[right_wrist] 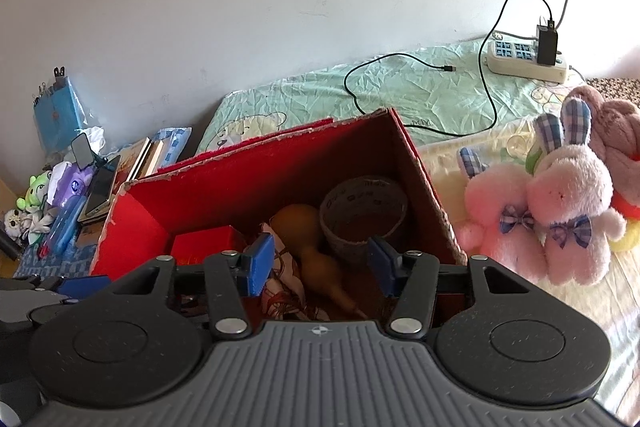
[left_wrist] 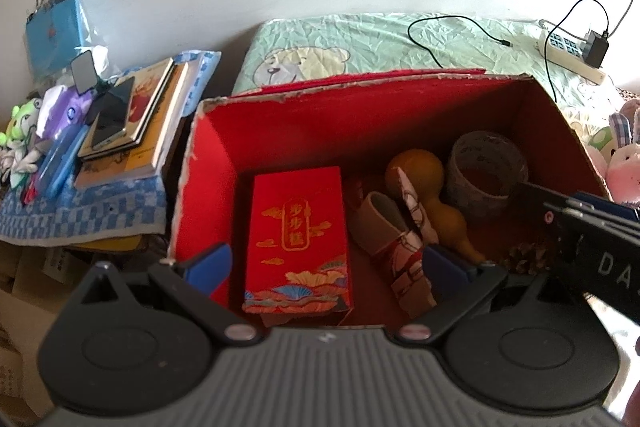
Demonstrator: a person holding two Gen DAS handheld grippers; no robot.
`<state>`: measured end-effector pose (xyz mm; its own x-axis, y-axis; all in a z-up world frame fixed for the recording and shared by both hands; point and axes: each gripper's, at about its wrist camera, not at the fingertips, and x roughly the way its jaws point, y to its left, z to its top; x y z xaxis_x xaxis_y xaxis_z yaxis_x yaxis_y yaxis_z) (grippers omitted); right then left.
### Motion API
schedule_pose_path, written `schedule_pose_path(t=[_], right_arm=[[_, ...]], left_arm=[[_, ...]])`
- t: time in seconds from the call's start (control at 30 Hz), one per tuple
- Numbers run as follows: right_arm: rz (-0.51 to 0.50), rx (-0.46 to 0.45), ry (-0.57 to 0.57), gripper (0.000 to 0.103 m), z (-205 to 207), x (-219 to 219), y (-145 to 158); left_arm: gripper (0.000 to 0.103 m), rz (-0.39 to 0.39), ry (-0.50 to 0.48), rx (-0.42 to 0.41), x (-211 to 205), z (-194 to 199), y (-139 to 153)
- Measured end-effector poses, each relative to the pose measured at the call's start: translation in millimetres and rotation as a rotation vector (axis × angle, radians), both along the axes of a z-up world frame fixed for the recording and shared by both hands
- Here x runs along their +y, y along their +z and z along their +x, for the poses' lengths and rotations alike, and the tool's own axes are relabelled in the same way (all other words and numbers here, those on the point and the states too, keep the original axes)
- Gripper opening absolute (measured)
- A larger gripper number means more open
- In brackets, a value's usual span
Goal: Organize objects
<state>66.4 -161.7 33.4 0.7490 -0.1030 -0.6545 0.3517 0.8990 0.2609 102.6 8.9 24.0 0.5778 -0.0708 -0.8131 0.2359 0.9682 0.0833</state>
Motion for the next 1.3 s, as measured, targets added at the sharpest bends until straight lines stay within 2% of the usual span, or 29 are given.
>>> schedule_pose_path(t=[0.17,0.4,1.3], right_arm=[[-0.02,-0.016,0.013,0.053,4.6,1.7,1.8],[-0.014,-0.026,0.022,0.052,0.9,4.0,1.6],[0.005,-0.04,-0.004,0.051,0.5,-2.2,-0.4]], left_arm=[[0.102,0.001,-0.004,-0.021,-2.2,-1.8,1.3],[0.102,-0.026,-0.01,-0.004,-1.1,-0.7,0.4],[0.102,-0.014,-0.024,-0.035,-5.7,-3.3,2.0]])
